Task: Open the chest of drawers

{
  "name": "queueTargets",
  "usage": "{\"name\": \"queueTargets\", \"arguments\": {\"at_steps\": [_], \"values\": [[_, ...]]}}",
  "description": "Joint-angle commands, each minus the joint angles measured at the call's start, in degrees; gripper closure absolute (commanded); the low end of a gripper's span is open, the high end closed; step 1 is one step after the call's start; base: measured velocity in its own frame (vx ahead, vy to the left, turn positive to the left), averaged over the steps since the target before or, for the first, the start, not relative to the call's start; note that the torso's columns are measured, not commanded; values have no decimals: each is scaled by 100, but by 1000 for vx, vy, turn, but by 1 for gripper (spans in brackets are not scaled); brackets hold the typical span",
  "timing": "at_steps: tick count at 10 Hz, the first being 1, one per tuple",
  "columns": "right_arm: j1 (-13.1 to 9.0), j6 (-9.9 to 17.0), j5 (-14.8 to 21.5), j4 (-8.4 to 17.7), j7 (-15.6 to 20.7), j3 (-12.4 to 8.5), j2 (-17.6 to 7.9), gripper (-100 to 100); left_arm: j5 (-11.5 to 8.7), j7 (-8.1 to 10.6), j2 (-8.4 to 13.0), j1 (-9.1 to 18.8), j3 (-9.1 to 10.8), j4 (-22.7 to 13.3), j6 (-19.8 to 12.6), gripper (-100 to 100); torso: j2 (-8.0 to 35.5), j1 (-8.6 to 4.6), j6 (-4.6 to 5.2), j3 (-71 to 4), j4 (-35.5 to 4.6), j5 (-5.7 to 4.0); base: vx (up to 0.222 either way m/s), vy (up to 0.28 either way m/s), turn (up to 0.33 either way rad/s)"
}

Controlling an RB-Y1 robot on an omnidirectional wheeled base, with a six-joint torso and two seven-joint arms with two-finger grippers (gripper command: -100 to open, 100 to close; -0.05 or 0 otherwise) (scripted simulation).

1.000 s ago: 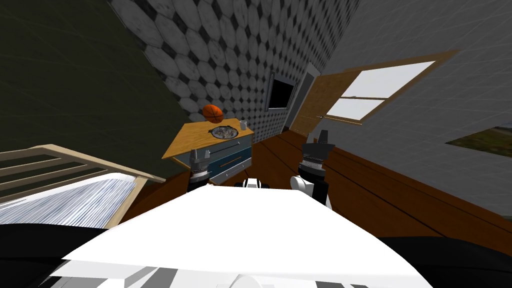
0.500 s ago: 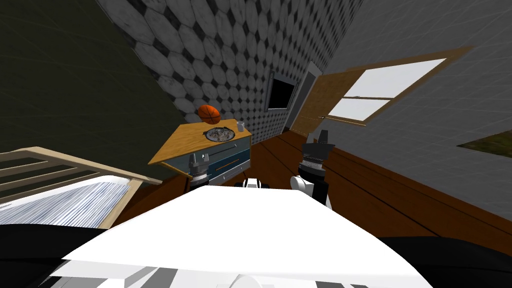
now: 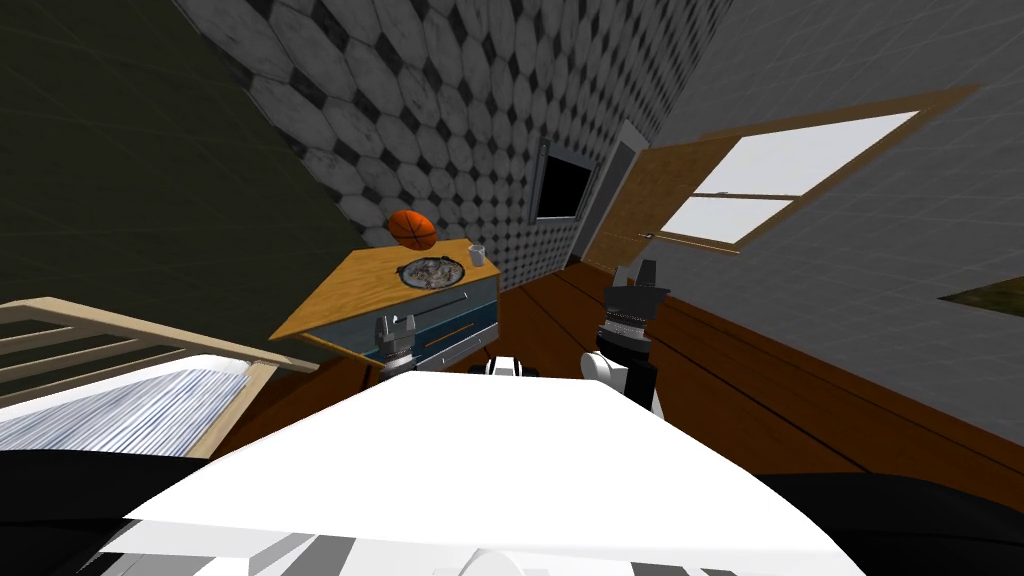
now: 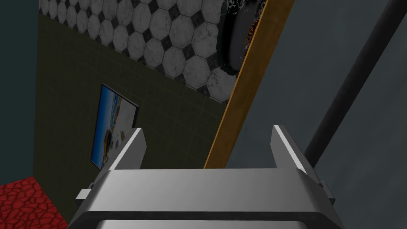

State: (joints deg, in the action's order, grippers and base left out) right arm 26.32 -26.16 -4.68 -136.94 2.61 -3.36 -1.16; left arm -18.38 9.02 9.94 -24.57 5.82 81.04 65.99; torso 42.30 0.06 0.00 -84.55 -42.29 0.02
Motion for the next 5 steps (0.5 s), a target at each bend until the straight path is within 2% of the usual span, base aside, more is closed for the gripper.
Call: {"name": "queueTargets", "arguments": {"at_steps": [1, 3, 4, 5], "values": [[1, 0, 0, 0, 0, 0, 0, 0, -101, 153, -28, 32, 28, -391, 242, -100, -14, -8, 0, -9, 4, -2, 87, -40, 14], [-1, 0, 0, 0, 0, 0, 0, 0, -212, 345, -68, 108, 56, -793, 571, -100, -7, 13, 4, 0, 7, 10, 69, -27, 34], [0, 0, 0, 0, 0, 0, 0, 0, -212, 345, -68, 108, 56, -904, 571, -100, -24, 26, 6, -9, 17, 22, 56, -24, 21], [-1, 0, 0, 0, 0, 0, 0, 0, -259, 437, -88, 146, 68, -1056, 726, -100, -33, 34, 8, -12, 27, 34, 57, -15, 25]]}}
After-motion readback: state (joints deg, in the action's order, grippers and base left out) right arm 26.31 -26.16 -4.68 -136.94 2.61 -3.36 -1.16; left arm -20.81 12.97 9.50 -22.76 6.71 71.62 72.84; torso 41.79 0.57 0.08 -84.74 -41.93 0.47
